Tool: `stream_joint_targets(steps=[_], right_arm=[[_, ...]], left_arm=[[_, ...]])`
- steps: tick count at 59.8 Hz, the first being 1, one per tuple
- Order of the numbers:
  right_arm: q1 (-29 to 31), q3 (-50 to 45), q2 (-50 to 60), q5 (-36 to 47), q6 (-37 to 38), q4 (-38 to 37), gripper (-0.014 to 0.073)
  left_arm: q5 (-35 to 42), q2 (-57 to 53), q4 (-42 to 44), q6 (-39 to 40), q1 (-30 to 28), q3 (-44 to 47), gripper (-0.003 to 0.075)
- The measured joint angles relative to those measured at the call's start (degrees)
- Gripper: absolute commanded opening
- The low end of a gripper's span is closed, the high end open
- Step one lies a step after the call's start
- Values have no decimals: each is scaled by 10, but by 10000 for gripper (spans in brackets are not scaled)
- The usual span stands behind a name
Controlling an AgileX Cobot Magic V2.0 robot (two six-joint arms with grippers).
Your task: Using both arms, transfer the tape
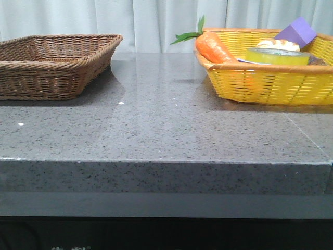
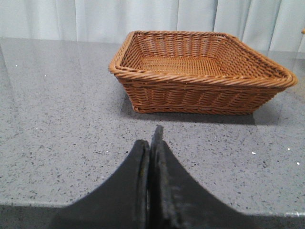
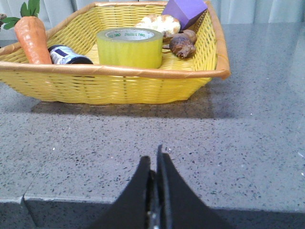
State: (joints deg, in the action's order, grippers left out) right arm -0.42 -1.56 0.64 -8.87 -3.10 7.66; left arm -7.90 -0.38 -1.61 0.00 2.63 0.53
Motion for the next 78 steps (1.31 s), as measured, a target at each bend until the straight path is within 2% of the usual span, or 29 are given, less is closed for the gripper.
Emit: stream_joint_targets(steps=[8,14,20,28,41,55,59,61,62,63,64,65,71,75,78], right_arm=[[0,-1,0,8,0,0,-90],[0,0,0,44,0,0,-90],[0,22,0,50,0,0,-88],[0,97,0,20,0,0,-88],[0,235,-93,-38,0,0,-88],[0,321,-183,-69,0,42,-74],[0,324,-193,-70,1,52,14],[0,325,-195,-73,1,53,77],[0,325,-196,-75,1,54,105],[0,325,-198,-78,1,54,150],[0,325,-198,-79,1,54,181],[0,325,-199,-81,1,55,229],[0,325,-200,-83,1,55,469],[0,325,-200,-84,1,55,565],[0,325,-200,-84,1,55,592]], left_arm=[[40,0,-22,3,0,0,-20],[62,0,-37,19,0,-2,-20],[27,0,-41,29,0,-33,-20],[-24,32,-14,31,0,-126,-20],[-74,185,16,31,0,-247,-20],[-85,278,16,32,0,-282,-12],[-84,280,16,32,0,-283,56],[-83,280,16,32,0,-283,134],[-82,280,16,32,0,-283,148],[-82,280,16,32,0,-283,206],[-82,280,16,32,0,-283,221],[-81,280,16,32,0,-283,288],[-81,280,16,32,0,-283,506],[-81,280,16,32,0,-283,582],[-81,280,16,32,0,-283,589]])
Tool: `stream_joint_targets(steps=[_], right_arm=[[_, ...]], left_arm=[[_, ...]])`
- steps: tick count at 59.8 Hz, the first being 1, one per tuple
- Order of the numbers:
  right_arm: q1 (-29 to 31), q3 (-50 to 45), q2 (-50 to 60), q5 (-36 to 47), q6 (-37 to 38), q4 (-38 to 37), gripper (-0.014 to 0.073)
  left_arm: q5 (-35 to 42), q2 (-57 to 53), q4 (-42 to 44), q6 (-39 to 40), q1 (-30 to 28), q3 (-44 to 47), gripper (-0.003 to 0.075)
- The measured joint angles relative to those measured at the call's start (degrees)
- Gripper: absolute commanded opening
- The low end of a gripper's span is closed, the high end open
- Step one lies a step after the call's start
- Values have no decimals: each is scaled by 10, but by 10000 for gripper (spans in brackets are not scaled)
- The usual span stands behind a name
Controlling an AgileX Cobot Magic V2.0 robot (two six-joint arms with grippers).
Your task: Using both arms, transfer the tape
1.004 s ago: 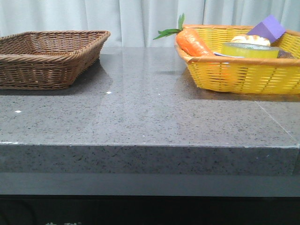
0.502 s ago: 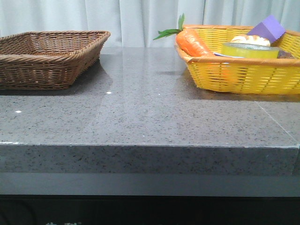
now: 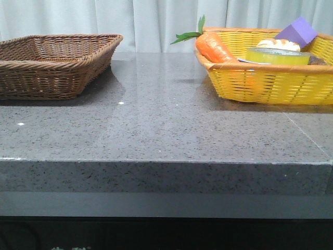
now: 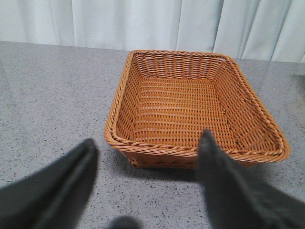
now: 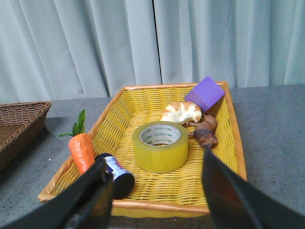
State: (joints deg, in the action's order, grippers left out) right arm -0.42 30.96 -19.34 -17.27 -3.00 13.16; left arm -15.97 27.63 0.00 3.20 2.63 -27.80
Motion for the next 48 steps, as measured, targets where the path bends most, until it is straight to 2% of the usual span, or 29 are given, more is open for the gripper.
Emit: stream_joint_targets(steps=[22,36,48], right_arm=[[0,-9,-33,0,0,11,591],[0,78,-209,-46,0,12,591],[0,234,-414,-141,15,12,591]], left_arm=[[0,0,0,0,0,0,586],[0,0,0,0,0,0,586],[0,0,0,0,0,0,586]])
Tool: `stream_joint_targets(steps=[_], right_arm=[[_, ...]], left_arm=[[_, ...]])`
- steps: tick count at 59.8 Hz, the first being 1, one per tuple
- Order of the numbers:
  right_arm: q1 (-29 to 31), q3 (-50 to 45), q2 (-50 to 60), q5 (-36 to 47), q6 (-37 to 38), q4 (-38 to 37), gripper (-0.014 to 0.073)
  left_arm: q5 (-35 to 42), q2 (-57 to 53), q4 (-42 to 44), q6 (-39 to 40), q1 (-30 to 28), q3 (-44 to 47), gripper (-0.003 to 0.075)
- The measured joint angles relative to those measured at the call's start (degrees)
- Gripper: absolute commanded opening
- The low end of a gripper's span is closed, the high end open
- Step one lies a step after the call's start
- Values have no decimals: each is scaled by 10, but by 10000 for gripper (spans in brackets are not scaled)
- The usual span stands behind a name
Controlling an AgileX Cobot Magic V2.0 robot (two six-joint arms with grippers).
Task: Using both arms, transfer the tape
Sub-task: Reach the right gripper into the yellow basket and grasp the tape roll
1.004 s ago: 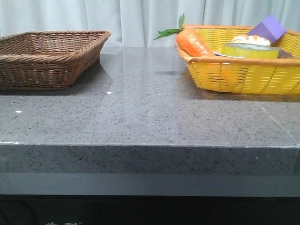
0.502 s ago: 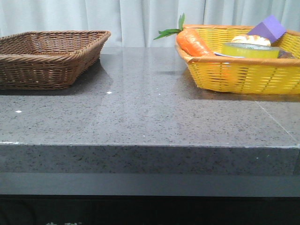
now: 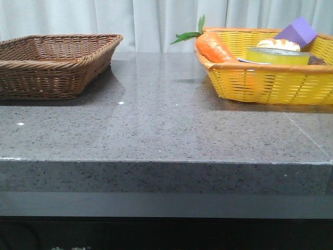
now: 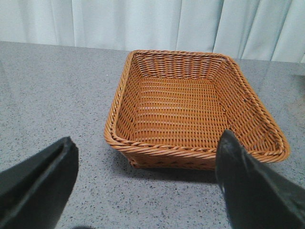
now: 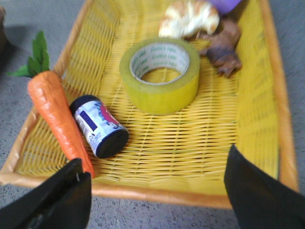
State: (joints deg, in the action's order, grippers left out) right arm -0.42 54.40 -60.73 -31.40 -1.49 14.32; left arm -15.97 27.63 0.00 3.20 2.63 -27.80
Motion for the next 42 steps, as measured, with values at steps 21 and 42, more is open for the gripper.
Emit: stream_joint_targets(steps=[21,42], right_arm=[[-1,273,-309,-75,120,-82,591],[-1,418,-472,-123,157,-112,591]], left_arm=[[0,0,0,0,0,0,586],[0,0,0,0,0,0,586]])
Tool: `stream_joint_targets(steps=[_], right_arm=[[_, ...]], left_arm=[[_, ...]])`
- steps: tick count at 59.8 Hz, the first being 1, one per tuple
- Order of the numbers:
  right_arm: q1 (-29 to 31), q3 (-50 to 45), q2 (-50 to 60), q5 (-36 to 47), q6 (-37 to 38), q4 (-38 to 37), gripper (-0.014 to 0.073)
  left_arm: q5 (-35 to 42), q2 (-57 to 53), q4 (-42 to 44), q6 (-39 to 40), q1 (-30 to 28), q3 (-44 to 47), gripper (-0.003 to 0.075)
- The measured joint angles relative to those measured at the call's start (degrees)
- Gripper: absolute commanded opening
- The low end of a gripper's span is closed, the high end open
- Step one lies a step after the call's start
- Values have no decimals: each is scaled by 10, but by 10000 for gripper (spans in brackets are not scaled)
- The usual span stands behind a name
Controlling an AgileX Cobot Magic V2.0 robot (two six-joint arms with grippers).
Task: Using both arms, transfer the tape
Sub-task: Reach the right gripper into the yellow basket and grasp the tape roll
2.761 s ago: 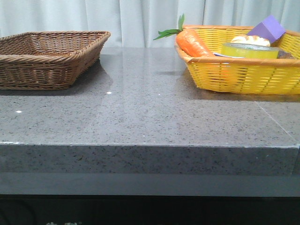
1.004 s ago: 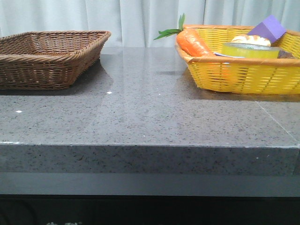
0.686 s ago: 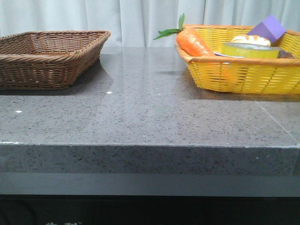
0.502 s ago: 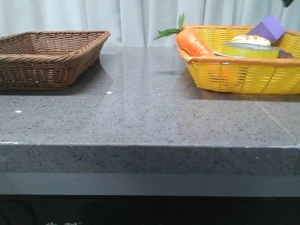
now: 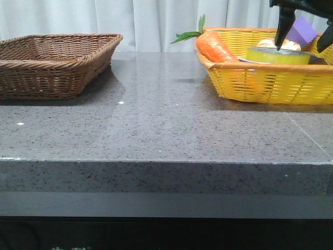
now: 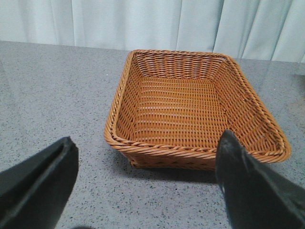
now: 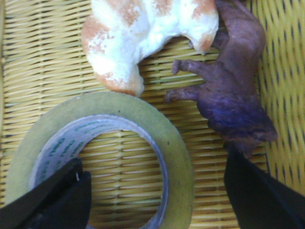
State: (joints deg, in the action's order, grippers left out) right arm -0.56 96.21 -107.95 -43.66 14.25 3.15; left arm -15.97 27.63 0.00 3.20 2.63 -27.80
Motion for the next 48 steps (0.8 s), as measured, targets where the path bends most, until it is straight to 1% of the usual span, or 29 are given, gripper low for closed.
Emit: stream_joint_targets(steps=[11,15,18,29,35,41,48], right_arm=[[0,5,-19,-6,3,-10,590],[0,6,-27,-11,3,-10,570],[0,6,-31,-15,3,-11,528],[0,6,-37,-23,3,-12,260],[0,8,-37,-24,4,-13,169],[0,8,-37,-27,4,-16,128],[0,8,-36,-27,4,-16,120]], left_arm=[[0,0,0,0,0,0,586],[0,0,0,0,0,0,586],[0,1,0,0,0,0,586],[0,3,0,0,0,0,586],[0,3,0,0,0,0,586],[0,3,0,0,0,0,586],[0,3,0,0,0,0,586]])
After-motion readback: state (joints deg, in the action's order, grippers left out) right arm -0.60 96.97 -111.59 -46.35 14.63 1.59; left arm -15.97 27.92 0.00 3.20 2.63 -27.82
